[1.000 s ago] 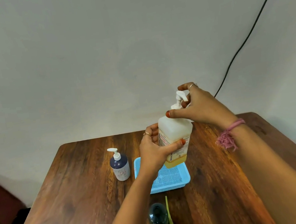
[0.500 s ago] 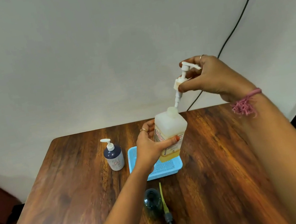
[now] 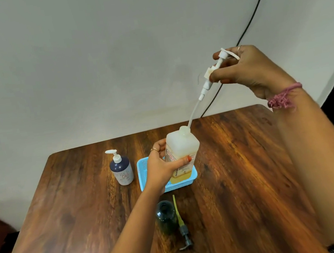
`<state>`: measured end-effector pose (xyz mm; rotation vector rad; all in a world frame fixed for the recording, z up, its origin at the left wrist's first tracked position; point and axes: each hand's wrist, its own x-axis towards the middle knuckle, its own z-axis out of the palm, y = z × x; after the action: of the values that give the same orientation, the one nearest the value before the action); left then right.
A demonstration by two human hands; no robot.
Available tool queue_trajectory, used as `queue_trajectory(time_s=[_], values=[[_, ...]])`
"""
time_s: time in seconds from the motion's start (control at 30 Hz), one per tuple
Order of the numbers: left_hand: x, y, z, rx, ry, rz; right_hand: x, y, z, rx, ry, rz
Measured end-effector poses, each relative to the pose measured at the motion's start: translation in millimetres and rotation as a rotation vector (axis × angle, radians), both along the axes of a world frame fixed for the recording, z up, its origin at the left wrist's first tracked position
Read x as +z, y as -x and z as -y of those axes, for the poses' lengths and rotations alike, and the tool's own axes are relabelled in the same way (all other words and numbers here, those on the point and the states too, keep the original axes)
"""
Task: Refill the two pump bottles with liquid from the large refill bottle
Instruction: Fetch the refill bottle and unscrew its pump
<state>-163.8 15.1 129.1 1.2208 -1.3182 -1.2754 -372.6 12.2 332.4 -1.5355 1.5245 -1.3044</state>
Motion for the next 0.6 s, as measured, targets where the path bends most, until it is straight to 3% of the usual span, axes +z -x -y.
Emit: queue_trajectory(time_s=[0.37, 0.6], values=[[-16, -2, -5, -0.032, -0.052, 0.001, -13, 5, -11, -0.08, 0.028, 0.049], [-27, 0, -10, -0.014, -0.066, 0.005, -57, 35, -28, -0.238, 0.034, 0.45]])
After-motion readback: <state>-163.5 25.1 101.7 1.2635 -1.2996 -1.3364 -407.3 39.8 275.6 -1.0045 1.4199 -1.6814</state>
